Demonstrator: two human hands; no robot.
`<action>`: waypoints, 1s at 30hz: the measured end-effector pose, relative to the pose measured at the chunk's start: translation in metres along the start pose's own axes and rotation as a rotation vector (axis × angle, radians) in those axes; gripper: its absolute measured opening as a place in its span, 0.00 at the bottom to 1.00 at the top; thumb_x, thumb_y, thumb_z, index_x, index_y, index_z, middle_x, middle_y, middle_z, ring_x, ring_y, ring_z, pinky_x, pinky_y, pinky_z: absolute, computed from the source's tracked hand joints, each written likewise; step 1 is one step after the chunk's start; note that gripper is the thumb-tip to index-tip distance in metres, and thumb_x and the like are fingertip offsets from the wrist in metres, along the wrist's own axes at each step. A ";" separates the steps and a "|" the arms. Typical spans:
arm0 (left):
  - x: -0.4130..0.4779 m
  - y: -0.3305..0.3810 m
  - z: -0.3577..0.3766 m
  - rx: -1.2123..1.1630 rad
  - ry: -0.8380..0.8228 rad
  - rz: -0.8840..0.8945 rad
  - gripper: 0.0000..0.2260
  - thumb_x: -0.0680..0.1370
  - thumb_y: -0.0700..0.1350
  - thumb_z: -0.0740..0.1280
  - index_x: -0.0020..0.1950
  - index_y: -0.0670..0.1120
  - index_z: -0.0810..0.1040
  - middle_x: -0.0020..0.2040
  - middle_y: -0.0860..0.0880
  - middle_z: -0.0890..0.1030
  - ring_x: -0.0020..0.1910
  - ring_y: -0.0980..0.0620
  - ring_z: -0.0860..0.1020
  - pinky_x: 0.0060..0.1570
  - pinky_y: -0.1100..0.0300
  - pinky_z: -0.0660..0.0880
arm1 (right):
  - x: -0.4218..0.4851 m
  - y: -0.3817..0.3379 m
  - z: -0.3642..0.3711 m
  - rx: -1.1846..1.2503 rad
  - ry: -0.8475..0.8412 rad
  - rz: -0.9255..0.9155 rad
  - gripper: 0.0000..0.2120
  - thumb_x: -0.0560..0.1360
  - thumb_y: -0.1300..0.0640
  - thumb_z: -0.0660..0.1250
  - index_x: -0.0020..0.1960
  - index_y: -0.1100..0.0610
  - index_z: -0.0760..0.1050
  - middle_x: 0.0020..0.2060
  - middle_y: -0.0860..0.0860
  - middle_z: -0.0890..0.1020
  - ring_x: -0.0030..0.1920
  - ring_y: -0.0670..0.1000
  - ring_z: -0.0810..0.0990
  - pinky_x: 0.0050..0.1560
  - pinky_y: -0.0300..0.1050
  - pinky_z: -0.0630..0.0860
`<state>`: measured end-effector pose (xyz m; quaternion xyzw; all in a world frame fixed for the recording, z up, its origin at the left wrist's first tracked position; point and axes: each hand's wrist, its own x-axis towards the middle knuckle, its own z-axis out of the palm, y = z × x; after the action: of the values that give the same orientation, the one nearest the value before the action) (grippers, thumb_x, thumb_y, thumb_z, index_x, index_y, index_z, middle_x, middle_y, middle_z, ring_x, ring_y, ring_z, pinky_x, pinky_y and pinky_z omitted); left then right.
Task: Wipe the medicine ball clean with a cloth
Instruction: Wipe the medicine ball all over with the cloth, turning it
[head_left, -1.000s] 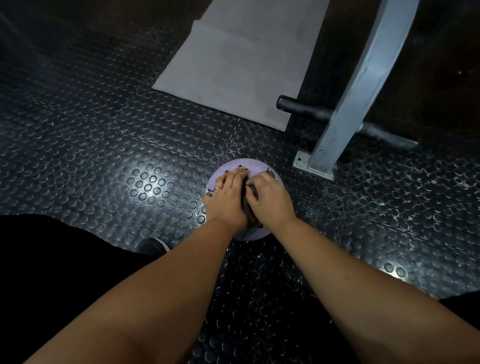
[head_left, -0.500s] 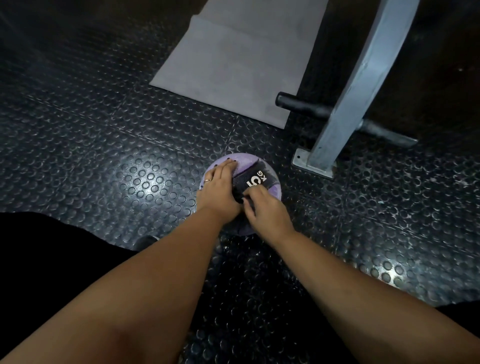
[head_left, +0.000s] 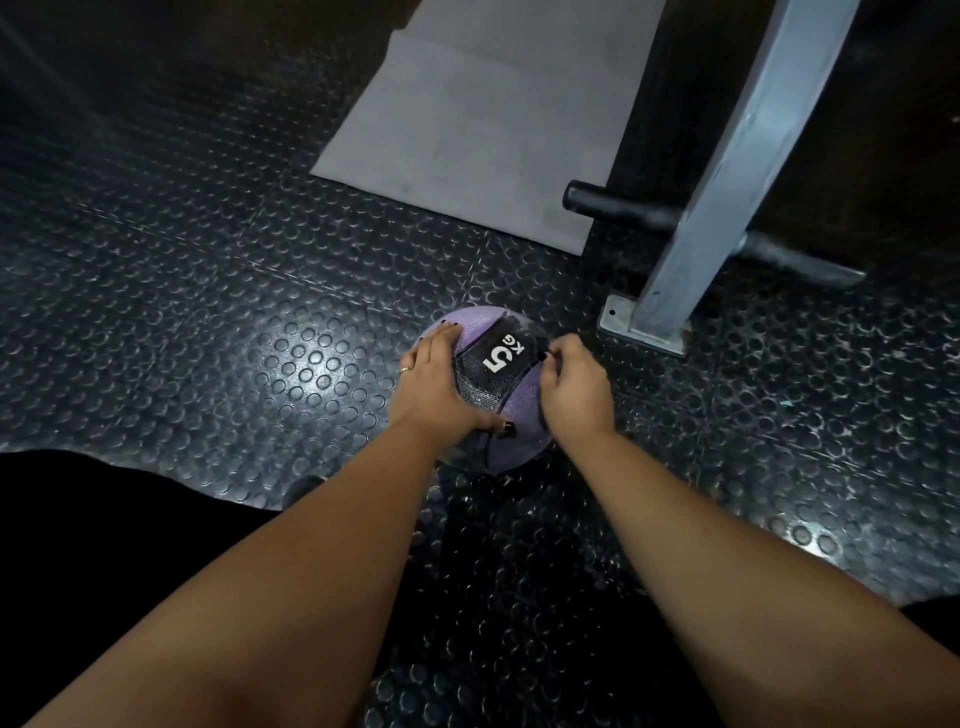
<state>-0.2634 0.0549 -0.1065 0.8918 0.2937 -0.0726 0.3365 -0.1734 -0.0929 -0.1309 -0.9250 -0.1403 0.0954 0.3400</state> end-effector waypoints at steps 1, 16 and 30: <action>0.002 -0.002 -0.002 -0.010 0.003 -0.004 0.58 0.57 0.59 0.84 0.79 0.51 0.57 0.76 0.52 0.63 0.73 0.48 0.59 0.72 0.45 0.64 | -0.007 -0.007 0.003 0.025 0.011 -0.030 0.06 0.79 0.58 0.59 0.53 0.58 0.71 0.45 0.56 0.79 0.42 0.56 0.76 0.39 0.45 0.70; -0.004 0.001 0.002 -0.050 0.059 -0.064 0.54 0.61 0.57 0.83 0.78 0.50 0.56 0.74 0.53 0.63 0.73 0.47 0.58 0.70 0.43 0.67 | 0.007 -0.022 0.016 -0.105 0.117 -0.121 0.06 0.79 0.57 0.59 0.48 0.59 0.71 0.43 0.55 0.79 0.39 0.58 0.78 0.35 0.47 0.72; -0.010 -0.001 0.005 0.019 0.071 -0.046 0.37 0.74 0.51 0.71 0.78 0.48 0.56 0.77 0.50 0.59 0.76 0.44 0.56 0.69 0.43 0.67 | -0.040 -0.030 0.024 -0.143 -0.020 -0.466 0.10 0.77 0.51 0.57 0.47 0.55 0.74 0.41 0.49 0.78 0.36 0.55 0.78 0.31 0.48 0.74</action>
<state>-0.2715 0.0476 -0.1079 0.8899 0.3254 -0.0514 0.3156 -0.2234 -0.0697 -0.1255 -0.8884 -0.3596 0.0134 0.2850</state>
